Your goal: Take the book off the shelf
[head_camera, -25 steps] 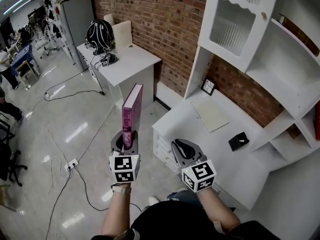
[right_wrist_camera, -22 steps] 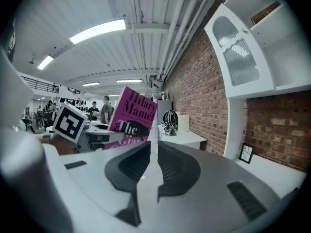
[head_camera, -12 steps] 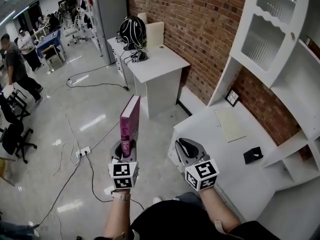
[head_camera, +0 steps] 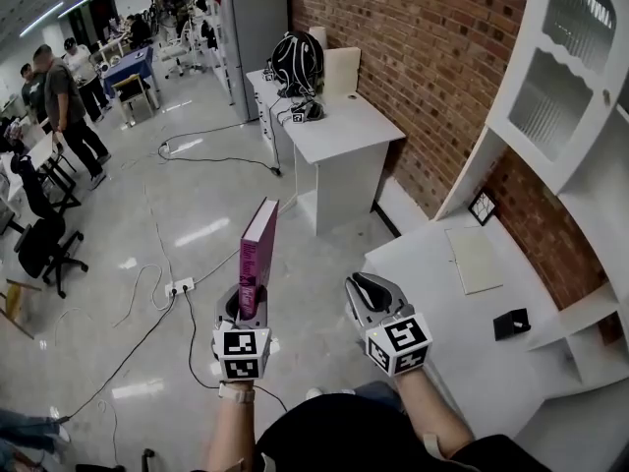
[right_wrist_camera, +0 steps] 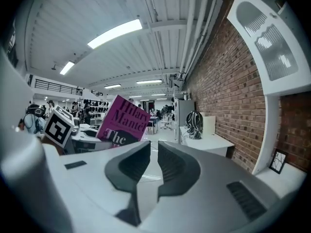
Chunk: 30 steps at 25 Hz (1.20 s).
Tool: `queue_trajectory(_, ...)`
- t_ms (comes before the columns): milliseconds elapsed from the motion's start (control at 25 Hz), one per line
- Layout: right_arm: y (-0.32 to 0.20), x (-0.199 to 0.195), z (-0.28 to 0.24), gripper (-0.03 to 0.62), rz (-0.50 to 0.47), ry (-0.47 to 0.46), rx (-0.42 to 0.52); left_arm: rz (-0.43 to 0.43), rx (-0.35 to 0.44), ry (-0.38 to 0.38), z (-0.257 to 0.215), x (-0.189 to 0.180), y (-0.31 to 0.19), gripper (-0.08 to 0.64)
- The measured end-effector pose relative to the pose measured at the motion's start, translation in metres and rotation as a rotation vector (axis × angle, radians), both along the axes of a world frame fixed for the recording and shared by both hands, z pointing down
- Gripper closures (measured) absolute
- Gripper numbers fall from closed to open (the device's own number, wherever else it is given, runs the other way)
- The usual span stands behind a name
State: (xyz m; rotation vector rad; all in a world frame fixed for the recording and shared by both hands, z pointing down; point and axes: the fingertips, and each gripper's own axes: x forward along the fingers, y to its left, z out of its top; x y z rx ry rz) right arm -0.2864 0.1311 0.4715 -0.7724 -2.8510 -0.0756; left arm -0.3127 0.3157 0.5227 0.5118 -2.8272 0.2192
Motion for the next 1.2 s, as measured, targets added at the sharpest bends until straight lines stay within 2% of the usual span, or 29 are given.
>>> queue_trajectory(560, 0.031, -0.003, 0.011, 0.537, -0.097, 0.018, 0.035, -0.071, -0.026, 0.025, 0.010, 0.018, 0.029, 0.422)
queue_trajectory(1200, 0.047, 0.006, 0.017, 0.537, -0.162, 0.027, 0.075, -0.060, -0.015, 0.033, 0.013, 0.030, 0.036, 0.422)
